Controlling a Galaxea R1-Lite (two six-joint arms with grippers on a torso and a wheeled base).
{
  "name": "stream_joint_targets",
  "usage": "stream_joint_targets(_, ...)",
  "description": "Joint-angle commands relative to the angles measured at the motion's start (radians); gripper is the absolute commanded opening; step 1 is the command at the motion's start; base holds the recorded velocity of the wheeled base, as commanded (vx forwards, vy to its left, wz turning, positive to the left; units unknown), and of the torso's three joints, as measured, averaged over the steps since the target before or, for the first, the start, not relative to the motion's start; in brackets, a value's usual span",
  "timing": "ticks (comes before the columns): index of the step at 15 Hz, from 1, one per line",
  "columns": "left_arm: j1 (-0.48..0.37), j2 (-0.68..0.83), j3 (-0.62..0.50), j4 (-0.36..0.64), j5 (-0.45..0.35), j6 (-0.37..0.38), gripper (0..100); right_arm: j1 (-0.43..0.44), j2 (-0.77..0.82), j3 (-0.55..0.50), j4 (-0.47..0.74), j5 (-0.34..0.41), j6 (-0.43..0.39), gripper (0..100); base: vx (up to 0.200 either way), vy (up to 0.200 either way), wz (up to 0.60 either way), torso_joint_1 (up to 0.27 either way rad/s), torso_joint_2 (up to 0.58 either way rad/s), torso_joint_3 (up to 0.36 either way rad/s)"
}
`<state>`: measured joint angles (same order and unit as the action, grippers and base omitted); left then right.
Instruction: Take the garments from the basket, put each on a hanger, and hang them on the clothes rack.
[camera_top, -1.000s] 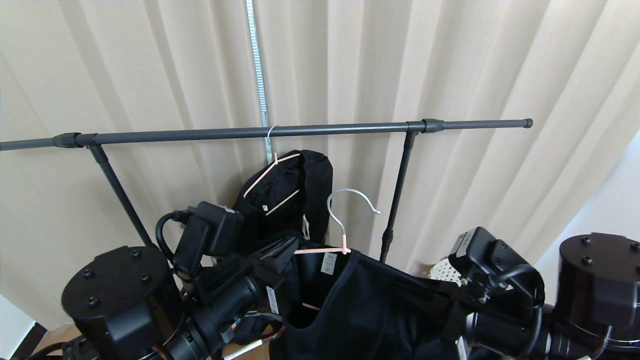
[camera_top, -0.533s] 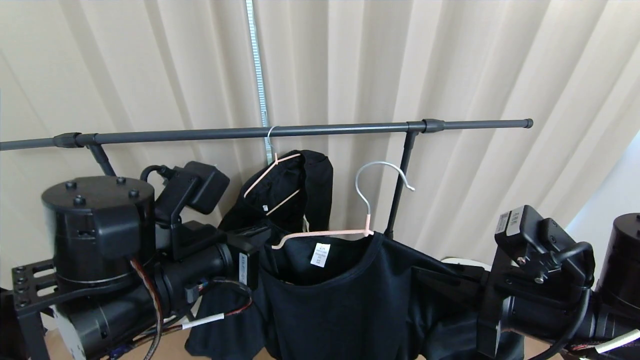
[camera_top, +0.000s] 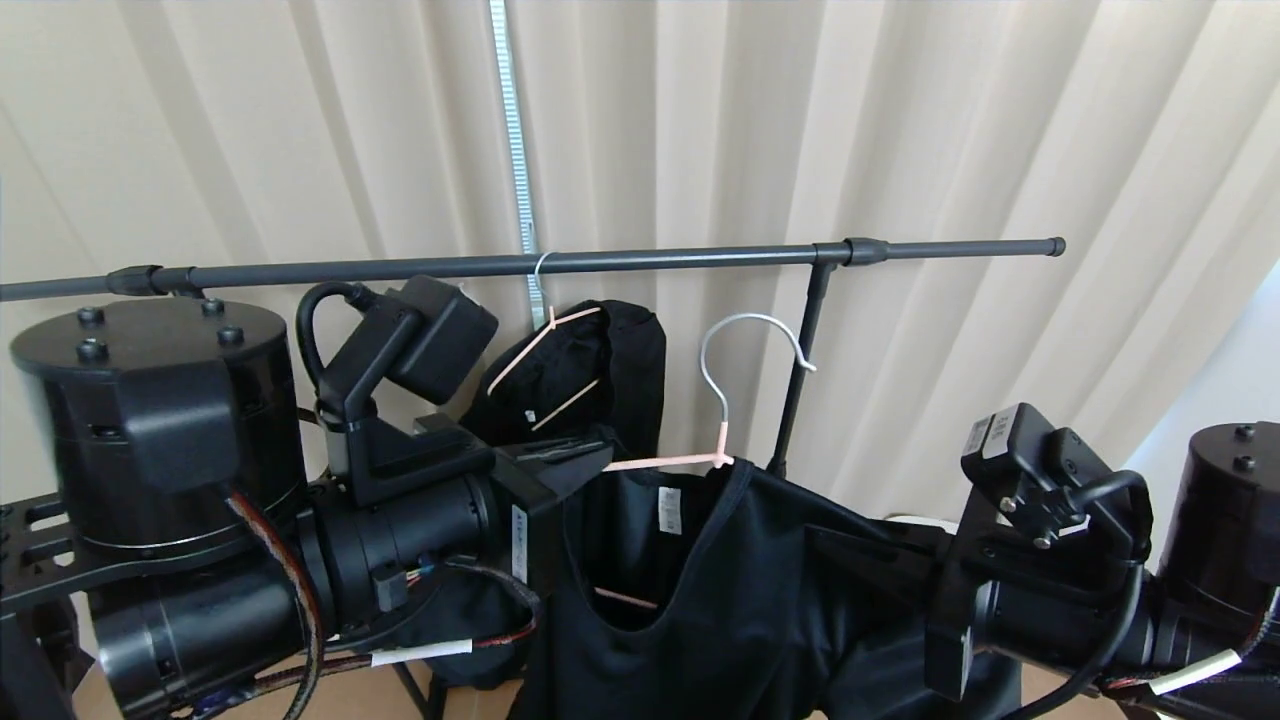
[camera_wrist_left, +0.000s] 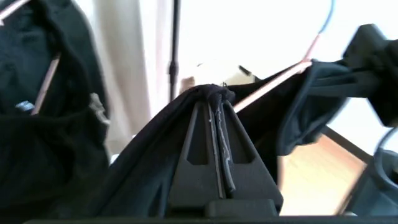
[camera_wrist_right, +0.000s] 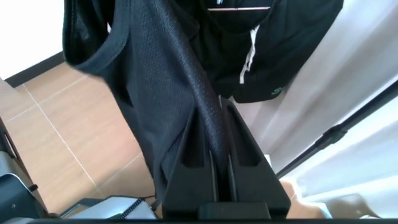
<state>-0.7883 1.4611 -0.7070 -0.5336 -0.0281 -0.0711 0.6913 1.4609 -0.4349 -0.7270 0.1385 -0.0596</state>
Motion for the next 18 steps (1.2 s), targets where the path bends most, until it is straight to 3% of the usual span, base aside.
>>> stream_joint_targets(1, -0.048, 0.01, -0.012, -0.002, -0.058, -0.003, 0, 0.028, 0.055, -0.007, -0.012, -0.036, 0.026, 0, 0.0, 0.0, 0.0, 0.0, 0.0, 0.0)
stream_joint_targets(3, -0.069, 0.03, -0.025, -0.003, -0.056, -0.004, 0, 0.042, 0.095, 0.001, -0.08, -0.062, 0.05, 0, 0.0, 0.0, 0.0, 0.0, 0.0, 0.0)
stream_joint_targets(4, -0.089, 0.035, -0.049, -0.003, -0.056, -0.004, 0, 0.054, 0.148, 0.015, -0.175, -0.102, 0.083, 0, 0.0, 0.0, 0.0, 0.0, 0.0, 0.0)
stream_joint_targets(7, -0.081, 0.062, -0.074, -0.005, -0.033, -0.001, 0, 0.056, 0.167, 0.056, -0.296, -0.111, 0.087, 0, 0.0, 0.0, 0.0, 0.0, 0.0, 0.0)
stream_joint_targets(17, -0.054, 0.05, -0.058, -0.008, -0.027, 0.04, 0, 0.05, 0.113, 0.074, -0.344, -0.088, 0.089, 0, 0.0, 0.0, 0.0, 0.0, 0.0, 0.0)
stream_joint_targets(18, -0.057, 0.048, -0.055, -0.008, -0.027, 0.04, 100, 0.047, 0.113, 0.074, -0.344, -0.088, 0.087, 0, 0.0, 0.0, 0.0, 0.0, 0.0, 0.0)
